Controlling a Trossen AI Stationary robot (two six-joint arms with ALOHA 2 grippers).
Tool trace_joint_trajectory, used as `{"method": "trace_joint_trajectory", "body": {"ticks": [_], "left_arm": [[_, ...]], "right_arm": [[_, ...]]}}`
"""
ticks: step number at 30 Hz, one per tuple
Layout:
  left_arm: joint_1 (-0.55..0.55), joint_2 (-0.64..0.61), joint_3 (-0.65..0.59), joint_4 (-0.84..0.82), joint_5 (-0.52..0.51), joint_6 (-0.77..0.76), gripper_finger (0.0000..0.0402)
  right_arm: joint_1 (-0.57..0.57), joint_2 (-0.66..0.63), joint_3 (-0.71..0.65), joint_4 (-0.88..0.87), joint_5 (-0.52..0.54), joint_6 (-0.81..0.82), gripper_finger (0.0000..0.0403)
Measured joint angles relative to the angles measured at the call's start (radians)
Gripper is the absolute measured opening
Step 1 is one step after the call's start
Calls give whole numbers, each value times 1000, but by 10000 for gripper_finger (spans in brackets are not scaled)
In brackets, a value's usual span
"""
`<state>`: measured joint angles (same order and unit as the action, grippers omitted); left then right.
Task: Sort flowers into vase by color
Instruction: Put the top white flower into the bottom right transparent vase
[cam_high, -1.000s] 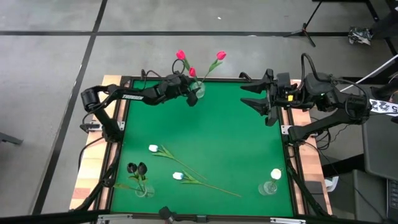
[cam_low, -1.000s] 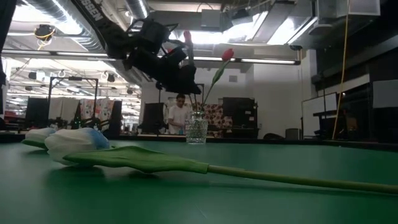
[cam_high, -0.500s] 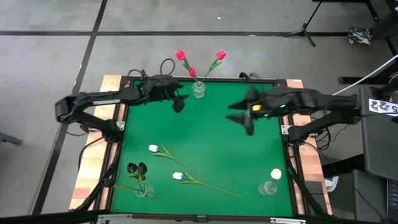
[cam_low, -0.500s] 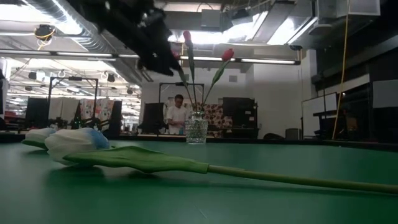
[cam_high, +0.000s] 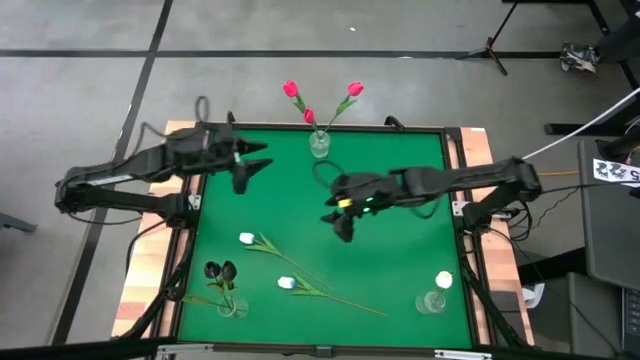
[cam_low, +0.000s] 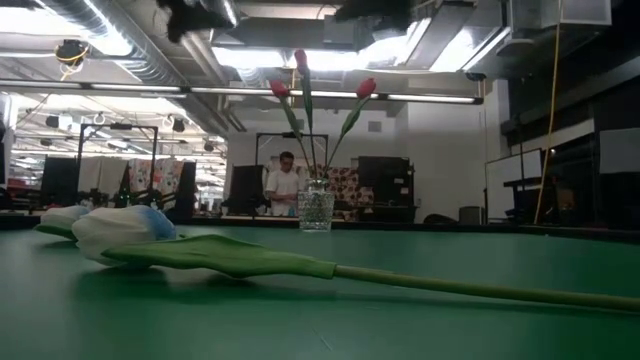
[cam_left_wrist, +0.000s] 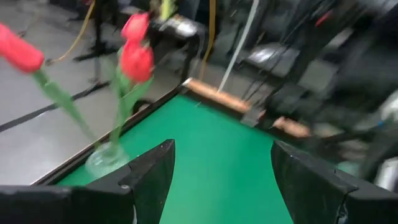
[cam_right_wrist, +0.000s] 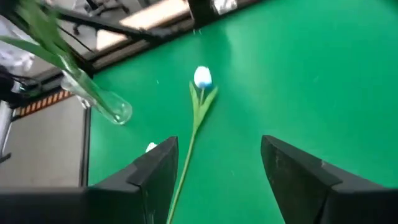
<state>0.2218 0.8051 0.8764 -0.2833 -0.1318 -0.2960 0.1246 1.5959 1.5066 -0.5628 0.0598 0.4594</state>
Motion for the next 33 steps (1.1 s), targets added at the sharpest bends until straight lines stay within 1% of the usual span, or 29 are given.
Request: {"method": "trace_joint_trajectory", "body": {"ticks": [3,6,10,12,13,18,20,23,26,30,33], "left_arm": [[-46,-68,2,-1,0,-7,259],[-89,-114,2,1,-1,4,259],[-130,-151,2,3,-3,4,259],[-139,-153,2,3,-10,-1,259],[-144,-158,2,2,-12,-8,259],[-151,-155,1,1,-15,-9,259],[-151,-155,1,0,-15,-9,259],[-151,-155,1,0,-26,-9,259],[-151,-156,1,0,-31,-10,259],[-151,-156,1,-6,-31,-12,259],[-151,-156,1,-26,-32,-25,259]], "right_arm": [[4,85,0,65,-51,14,230],[13,168,0,138,-76,32,230],[43,260,0,225,-71,35,230],[62,298,0,283,-42,33,230],[74,313,0,284,-19,34,230],[125,388,-1,329,136,22,230],[141,418,0,399,179,11,230],[159,462,1,484,211,7,230],[172,506,3,523,240,7,230],[179,563,40,528,286,5,230],[179,615,79,516,289,4,230]]}}
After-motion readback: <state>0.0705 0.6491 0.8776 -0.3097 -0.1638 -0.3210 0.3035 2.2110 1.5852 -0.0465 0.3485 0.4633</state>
